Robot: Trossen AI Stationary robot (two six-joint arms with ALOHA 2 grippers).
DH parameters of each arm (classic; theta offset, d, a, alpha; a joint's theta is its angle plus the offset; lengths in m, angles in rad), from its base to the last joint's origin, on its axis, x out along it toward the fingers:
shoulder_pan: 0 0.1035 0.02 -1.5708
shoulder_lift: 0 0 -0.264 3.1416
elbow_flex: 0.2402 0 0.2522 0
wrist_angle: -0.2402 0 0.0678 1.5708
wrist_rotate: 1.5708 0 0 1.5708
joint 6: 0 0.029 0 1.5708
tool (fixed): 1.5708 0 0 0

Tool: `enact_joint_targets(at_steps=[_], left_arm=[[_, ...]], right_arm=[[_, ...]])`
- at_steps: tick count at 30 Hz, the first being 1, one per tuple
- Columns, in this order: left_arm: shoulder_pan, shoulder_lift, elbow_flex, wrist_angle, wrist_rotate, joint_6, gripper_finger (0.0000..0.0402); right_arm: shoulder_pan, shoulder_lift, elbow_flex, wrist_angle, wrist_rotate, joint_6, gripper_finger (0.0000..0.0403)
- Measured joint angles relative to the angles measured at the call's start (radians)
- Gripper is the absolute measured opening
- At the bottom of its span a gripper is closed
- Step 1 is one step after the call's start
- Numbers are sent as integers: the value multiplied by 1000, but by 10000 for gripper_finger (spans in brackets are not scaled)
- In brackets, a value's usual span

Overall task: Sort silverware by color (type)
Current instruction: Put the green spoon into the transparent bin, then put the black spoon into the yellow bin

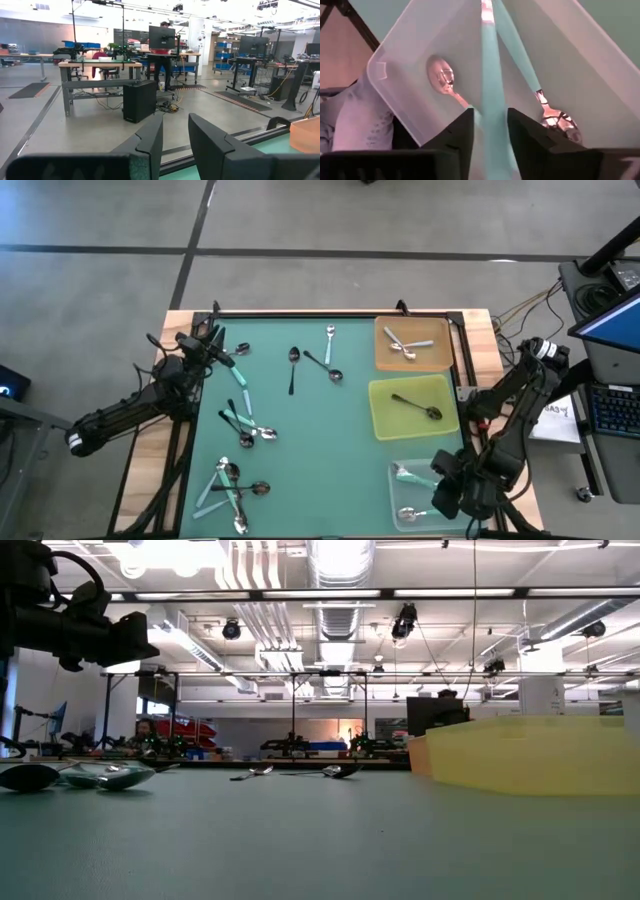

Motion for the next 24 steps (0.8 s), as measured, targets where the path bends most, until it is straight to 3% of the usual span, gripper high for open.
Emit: enact_joint_targets(at_steps=[8, 13, 24], left_arm=[[0, 0, 0, 0, 0, 0, 77], [0, 0, 0, 0, 0, 0, 77], [0, 0, 0, 0, 0, 0, 77]], right_arm=[[-21, 0, 2, 0, 10, -37, 150], [-118, 0, 3, 17, 147, -149, 145], [-610, 50, 4, 355, 172, -846, 148]])
